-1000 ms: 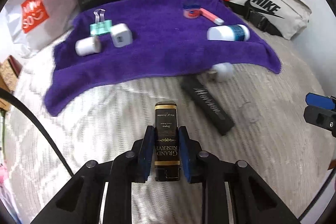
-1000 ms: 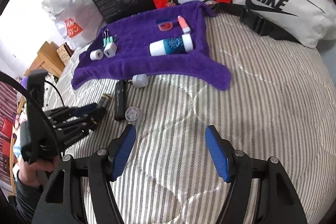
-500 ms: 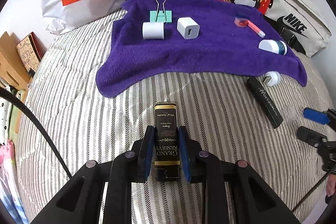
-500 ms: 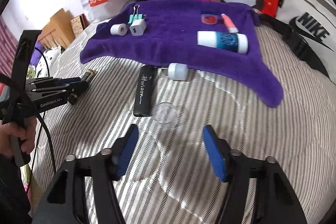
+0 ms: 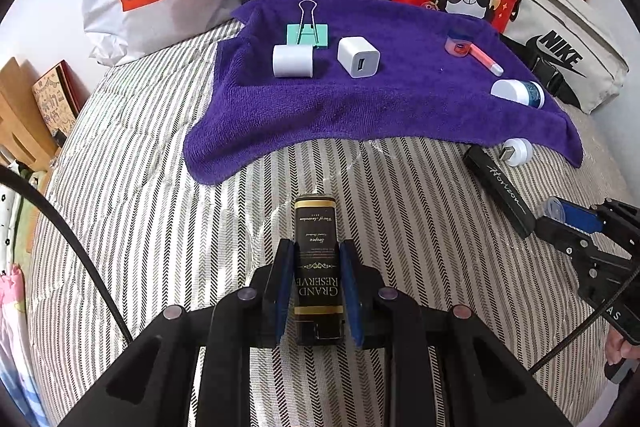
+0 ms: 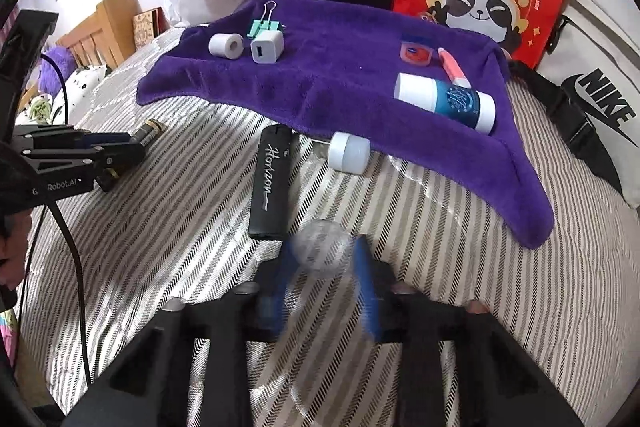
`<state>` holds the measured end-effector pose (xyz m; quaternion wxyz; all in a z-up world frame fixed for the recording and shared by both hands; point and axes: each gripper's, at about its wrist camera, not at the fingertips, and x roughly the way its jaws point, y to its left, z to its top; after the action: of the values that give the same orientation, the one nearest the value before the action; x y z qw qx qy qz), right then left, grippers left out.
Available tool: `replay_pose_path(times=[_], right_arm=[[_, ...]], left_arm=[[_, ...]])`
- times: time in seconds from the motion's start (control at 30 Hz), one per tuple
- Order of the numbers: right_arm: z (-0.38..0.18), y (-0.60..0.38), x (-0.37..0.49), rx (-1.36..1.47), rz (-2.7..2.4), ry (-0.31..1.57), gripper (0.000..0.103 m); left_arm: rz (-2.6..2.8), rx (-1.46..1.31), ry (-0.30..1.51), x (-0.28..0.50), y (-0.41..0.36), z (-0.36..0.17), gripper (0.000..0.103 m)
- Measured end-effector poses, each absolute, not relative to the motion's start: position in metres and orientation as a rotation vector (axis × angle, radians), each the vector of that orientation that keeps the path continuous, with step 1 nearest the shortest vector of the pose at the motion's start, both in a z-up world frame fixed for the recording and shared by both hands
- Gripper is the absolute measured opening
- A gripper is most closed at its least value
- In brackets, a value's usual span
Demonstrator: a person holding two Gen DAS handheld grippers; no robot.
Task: Organize rigid objects
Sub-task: 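Grasp the clear round plastic lid with the right tool while the left tool holds the box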
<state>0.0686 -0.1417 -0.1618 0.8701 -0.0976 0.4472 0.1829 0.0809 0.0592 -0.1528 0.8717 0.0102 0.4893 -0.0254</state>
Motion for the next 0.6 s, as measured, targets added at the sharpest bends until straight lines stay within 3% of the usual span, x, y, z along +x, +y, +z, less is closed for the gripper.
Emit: replay_pose_path(times=[0.6], right_arm=[[-0.161,-0.17,0.068,-0.172,0.315,0.982,0.027]], left_arm=[[-0.06,0.019,1.069,0.087,0.059,-0.152,0.023]])
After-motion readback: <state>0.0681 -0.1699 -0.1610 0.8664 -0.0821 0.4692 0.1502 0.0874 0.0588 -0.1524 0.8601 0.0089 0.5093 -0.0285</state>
